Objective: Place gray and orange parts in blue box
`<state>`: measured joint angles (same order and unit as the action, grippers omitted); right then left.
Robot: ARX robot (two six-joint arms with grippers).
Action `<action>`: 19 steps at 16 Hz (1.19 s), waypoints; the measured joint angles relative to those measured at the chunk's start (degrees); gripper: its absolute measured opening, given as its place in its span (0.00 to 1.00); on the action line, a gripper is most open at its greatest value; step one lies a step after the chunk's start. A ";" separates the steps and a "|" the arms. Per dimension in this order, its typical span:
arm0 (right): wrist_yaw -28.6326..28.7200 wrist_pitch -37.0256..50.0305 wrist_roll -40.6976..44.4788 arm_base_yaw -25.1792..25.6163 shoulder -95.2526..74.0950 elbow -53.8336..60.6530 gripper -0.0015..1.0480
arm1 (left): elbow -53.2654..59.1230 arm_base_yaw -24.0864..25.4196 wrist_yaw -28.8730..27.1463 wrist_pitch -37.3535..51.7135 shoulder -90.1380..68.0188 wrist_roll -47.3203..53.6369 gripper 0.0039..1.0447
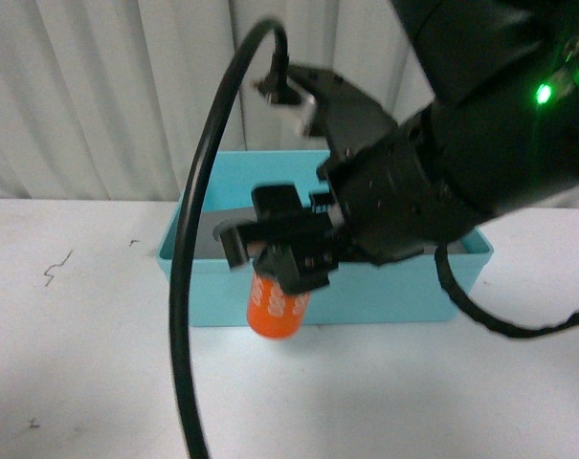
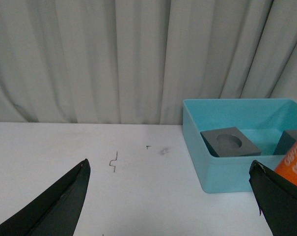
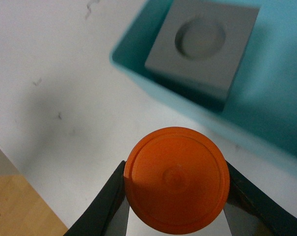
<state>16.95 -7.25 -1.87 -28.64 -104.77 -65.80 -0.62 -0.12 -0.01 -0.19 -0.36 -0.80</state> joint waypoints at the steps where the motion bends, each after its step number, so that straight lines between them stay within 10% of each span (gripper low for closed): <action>1: 1.38 0.37 0.00 2.82 1.51 -3.65 0.45 | 0.02 0.00 0.00 -0.02 0.00 0.00 0.94; 4: 1.05 -0.50 -1.36 10.12 -2.36 -13.05 0.44 | 0.02 0.00 0.00 -0.02 -0.02 0.00 0.94; 19: -1.75 -0.24 -3.85 10.73 -19.43 -19.58 0.44 | 0.02 0.00 0.00 -0.02 -0.02 0.00 0.94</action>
<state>15.20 -7.49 -5.72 -17.91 -124.20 -85.38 -0.60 -0.12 -0.01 -0.21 -0.38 -0.80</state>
